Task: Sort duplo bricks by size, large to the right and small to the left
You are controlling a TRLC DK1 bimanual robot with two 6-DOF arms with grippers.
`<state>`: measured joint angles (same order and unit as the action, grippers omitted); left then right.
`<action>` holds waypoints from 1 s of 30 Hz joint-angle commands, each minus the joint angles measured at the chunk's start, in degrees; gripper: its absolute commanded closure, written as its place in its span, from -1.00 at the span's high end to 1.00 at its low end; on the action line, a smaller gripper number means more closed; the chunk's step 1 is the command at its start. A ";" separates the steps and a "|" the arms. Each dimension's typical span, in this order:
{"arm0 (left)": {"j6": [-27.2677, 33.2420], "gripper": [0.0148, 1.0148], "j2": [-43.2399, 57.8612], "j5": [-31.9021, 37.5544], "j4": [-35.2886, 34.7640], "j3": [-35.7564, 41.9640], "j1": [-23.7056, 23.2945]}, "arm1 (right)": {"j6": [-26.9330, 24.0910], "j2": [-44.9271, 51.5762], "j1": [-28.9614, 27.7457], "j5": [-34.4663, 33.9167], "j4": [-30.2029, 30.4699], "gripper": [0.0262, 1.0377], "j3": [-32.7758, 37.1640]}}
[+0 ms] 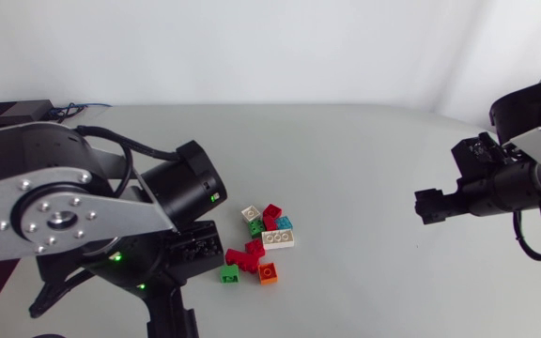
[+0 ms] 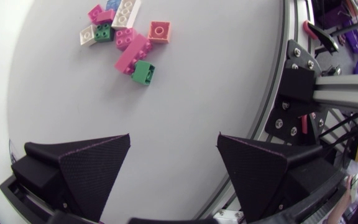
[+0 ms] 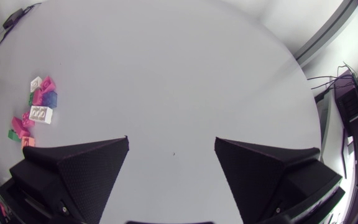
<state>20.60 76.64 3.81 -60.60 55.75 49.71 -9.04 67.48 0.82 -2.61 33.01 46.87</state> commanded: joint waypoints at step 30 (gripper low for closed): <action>17.98 0.92 21.97 -6.89 20.26 -1.08 -6.30 | -2.30 4.06 3.22 1.47 -3.84 0.92 -4.42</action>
<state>36.86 96.77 -2.66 -40.14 54.68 43.40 -10.33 71.42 3.51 -1.50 29.41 44.42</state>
